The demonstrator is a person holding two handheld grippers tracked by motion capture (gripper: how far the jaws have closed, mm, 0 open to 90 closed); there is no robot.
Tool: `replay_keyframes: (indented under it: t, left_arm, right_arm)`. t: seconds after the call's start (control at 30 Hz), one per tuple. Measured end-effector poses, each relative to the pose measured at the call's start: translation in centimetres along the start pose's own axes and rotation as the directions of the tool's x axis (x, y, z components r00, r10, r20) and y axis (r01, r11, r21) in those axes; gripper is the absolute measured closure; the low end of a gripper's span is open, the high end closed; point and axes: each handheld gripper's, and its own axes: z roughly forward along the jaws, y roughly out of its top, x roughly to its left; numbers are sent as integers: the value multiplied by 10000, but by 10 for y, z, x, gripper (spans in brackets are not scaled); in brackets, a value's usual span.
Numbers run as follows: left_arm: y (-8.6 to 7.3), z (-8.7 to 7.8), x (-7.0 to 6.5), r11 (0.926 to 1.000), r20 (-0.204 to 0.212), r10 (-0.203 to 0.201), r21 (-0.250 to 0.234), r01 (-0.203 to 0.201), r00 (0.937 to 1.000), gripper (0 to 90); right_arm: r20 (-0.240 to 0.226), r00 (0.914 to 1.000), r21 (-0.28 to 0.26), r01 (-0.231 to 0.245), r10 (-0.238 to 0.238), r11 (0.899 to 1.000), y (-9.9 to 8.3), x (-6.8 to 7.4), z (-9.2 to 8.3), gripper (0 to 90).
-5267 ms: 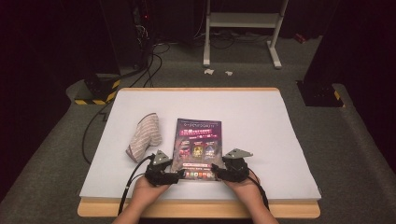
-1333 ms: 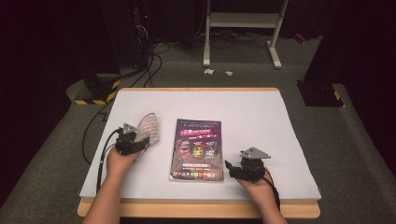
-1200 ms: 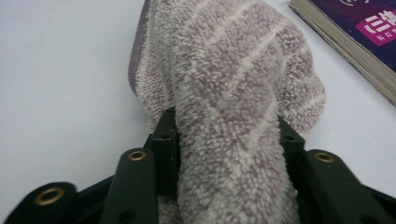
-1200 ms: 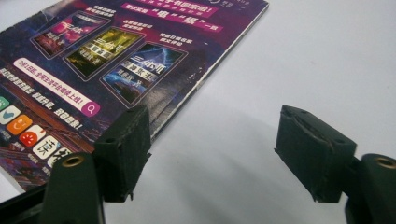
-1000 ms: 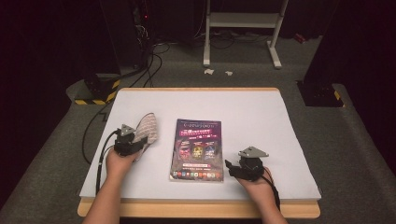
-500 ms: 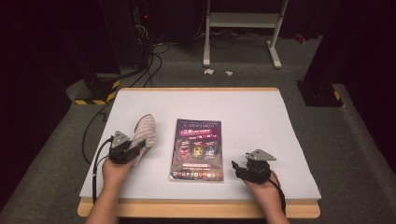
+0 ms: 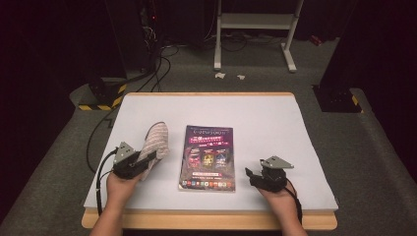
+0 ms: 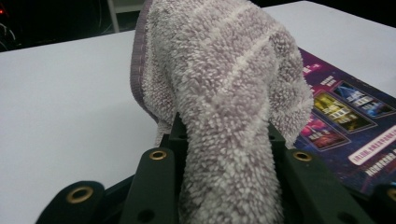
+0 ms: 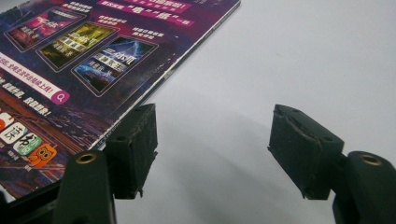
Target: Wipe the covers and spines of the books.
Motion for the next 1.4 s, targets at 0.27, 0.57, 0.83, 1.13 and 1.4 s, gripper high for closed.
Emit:
replay_keyframes:
  t: [0.27, 0.57, 0.83, 1.13, 1.4]
  left_arm:
    - [6, -13, -15, 9993, 423, 47, -382, -31, 9991, 671]
    - [4, -8, -39, 9985, 971, 542, -10, -544, 9938, 670]
    - [6, -5, -57, 9962, 1330, 867, -10, -874, 9873, 669]
    - [9, -5, -71, 9937, 1703, 1113, -45, -1122, 9791, 669]
    - [-6, 20, -81, 9821, 2189, 1245, 1116, -1515, 9678, 669]
  right_arm:
    - [106, 9999, -179, -22, 24, 9998, 5, -1, 4, 307]
    - [-5, 10000, -113, 23, -23, 9999, 9, 0, 10, 306]
    - [-118, 9999, -168, -21, 19, 9999, 10, 0, 11, 304]
    - [-110, 9999, -173, -128, 126, 9998, 10, -1, 11, 304]
    - [-95, 9998, -255, -201, 199, 9995, 10, -3, 8, 304]
